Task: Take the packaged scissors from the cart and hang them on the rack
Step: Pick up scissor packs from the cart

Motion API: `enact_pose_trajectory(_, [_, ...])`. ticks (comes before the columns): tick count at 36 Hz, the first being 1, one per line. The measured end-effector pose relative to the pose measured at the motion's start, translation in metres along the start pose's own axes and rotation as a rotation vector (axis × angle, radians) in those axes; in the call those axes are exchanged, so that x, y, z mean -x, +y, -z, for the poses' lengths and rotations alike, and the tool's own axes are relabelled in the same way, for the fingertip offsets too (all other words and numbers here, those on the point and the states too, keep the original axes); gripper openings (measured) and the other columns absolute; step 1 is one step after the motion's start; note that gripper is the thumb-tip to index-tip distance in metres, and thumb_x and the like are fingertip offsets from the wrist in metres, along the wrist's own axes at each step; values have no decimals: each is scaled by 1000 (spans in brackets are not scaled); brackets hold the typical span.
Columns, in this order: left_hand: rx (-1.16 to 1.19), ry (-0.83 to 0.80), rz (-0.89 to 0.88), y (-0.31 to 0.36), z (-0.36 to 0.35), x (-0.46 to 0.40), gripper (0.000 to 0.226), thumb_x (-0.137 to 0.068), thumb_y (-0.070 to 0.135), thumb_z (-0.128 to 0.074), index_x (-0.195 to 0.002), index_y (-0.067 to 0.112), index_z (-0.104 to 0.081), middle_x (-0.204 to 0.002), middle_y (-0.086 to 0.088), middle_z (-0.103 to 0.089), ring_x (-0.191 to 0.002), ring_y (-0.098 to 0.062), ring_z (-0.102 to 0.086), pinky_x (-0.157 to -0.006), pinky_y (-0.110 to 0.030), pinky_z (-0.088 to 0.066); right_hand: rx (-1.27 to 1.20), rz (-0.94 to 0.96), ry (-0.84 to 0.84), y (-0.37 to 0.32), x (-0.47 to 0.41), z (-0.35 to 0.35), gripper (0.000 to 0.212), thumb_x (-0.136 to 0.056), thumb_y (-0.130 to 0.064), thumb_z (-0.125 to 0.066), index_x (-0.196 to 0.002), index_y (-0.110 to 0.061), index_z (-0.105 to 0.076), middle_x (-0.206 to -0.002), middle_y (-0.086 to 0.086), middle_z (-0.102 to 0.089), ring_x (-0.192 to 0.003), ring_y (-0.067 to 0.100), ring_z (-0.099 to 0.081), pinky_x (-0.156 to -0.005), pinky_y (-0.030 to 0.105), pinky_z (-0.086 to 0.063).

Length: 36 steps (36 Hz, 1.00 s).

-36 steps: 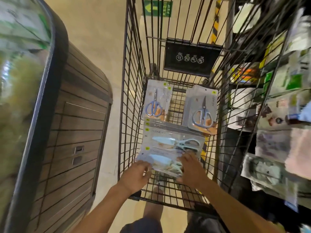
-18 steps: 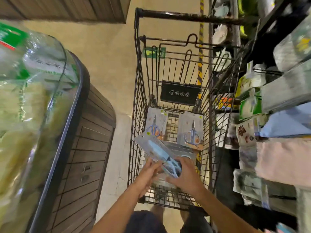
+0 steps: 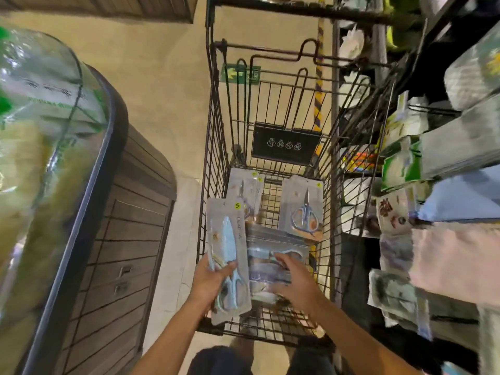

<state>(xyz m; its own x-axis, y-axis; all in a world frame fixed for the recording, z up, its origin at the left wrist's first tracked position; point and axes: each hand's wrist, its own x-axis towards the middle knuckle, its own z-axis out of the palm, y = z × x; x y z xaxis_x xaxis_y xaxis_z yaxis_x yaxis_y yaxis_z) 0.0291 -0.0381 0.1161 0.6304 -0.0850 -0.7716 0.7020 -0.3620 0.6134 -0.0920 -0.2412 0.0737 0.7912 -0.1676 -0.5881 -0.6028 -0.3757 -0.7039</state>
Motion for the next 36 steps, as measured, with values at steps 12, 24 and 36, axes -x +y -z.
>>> enact_pose_trajectory(12, [-132, 40, 9, -42, -12, -52, 52, -86, 16, -83, -133, 17, -61, -116, -4, -73, -106, -24, -71, -80, -36, -63, 435, 42, 31, 42, -82, -13, 87, -79, -28, -85, -153, -24, -39, -149, 0, -42, -135, 18, -39, -115, 29, -35])
enact_pose_trajectory(24, [-139, 26, 49, -57, -23, -73, 54, -86, 16, -81, -134, 18, -57, -122, -4, -71, -114, -26, -68, -92, -48, -62, 713, 74, 84, 78, -110, -37, 97, -74, -27, -88, -155, -30, -35, -150, 6, -38, -137, 27, -36, -113, 39, -34])
enact_pose_trajectory(36, [-162, 30, 9, -52, -21, -68, 48, -86, 15, -81, -130, 20, -61, -117, -1, -74, -109, -22, -72, -91, -45, -63, 756, 159, 25, 91, -101, -27, 82, -72, -26, -91, -145, -31, -52, -140, -3, -62, -122, 23, -61, -105, 38, -47])
